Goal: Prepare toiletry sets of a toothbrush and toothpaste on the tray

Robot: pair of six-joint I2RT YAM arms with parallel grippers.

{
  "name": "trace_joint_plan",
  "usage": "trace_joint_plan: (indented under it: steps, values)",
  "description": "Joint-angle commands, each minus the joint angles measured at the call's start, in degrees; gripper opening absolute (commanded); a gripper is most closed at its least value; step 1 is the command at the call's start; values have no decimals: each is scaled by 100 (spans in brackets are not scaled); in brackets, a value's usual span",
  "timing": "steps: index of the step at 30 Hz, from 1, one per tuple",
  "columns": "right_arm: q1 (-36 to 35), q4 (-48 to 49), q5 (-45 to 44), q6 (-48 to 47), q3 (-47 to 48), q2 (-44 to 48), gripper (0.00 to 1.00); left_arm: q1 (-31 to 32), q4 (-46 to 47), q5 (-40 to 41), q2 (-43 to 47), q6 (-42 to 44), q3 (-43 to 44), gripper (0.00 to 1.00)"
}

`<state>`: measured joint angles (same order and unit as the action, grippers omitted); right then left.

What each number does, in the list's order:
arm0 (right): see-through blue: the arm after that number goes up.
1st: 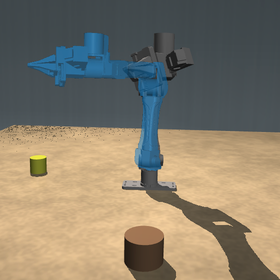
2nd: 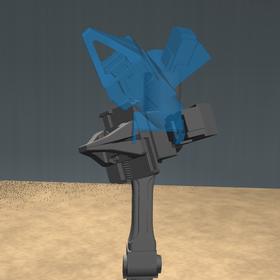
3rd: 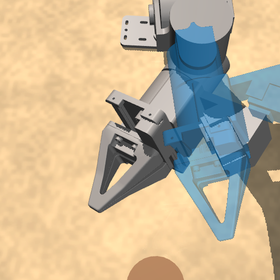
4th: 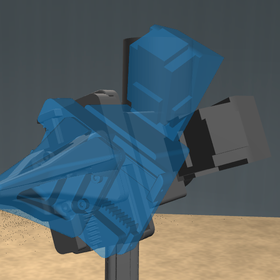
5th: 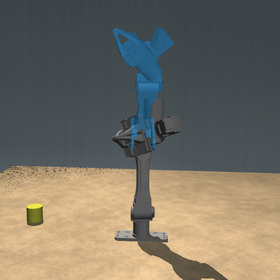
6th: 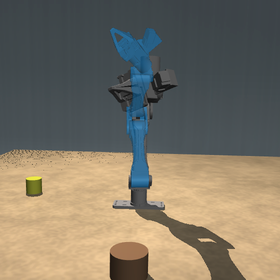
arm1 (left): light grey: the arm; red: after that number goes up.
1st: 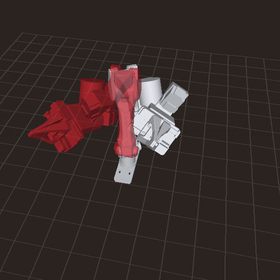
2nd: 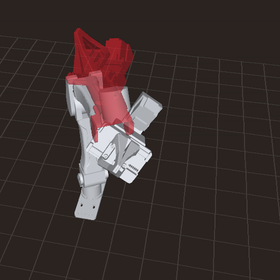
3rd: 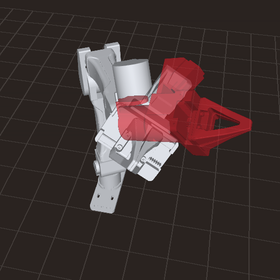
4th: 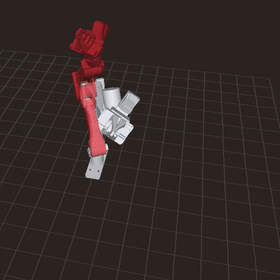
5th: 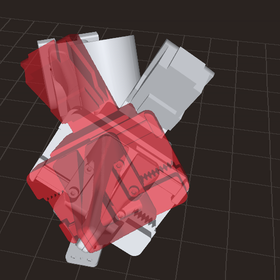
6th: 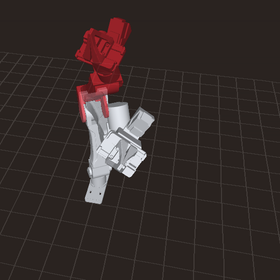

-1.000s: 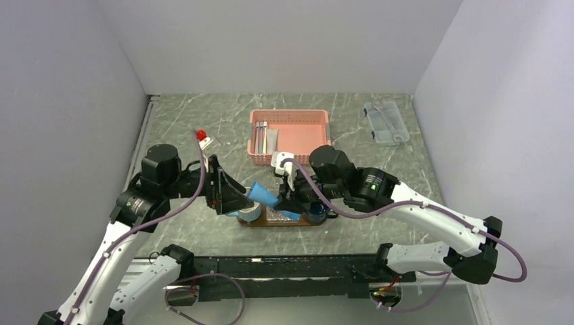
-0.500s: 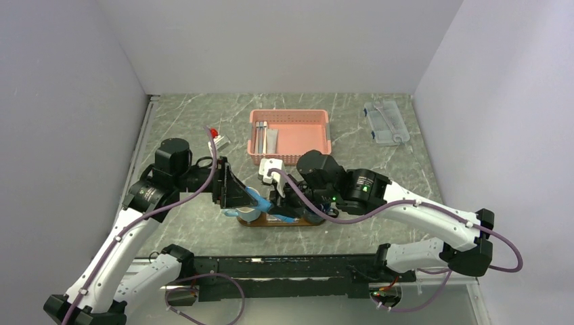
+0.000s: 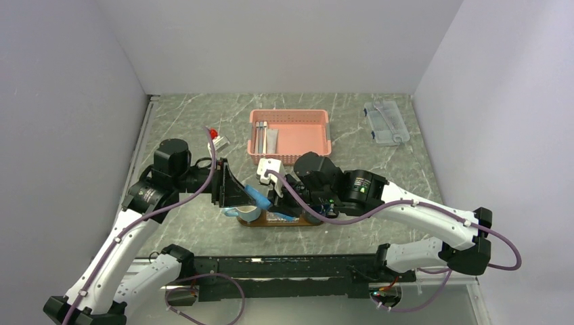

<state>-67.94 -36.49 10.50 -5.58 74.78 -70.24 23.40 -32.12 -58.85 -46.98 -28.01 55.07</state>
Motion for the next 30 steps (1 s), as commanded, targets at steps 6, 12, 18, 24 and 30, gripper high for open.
trace_joint_plan:
  steps: [6, 12, 18, 24, 30]
  values:
    - [-114, 274, -154, -36, 270, -37, 17, -19, 107, -149, -12, 149, 17, 31]
    - [-149, 303, -180, 7, 216, -19, 17, -22, 256, -82, -5, 43, -34, 27]
    - [-182, 499, -265, 138, 42, 47, 17, -20, 510, -47, 34, -150, -143, 5]
    - [-202, 597, -294, 240, -97, 98, 18, -21, 683, 82, 171, -210, -155, 0]
    - [-215, 640, -577, 324, -214, 254, 35, -19, 520, 244, 189, -85, -38, 0]
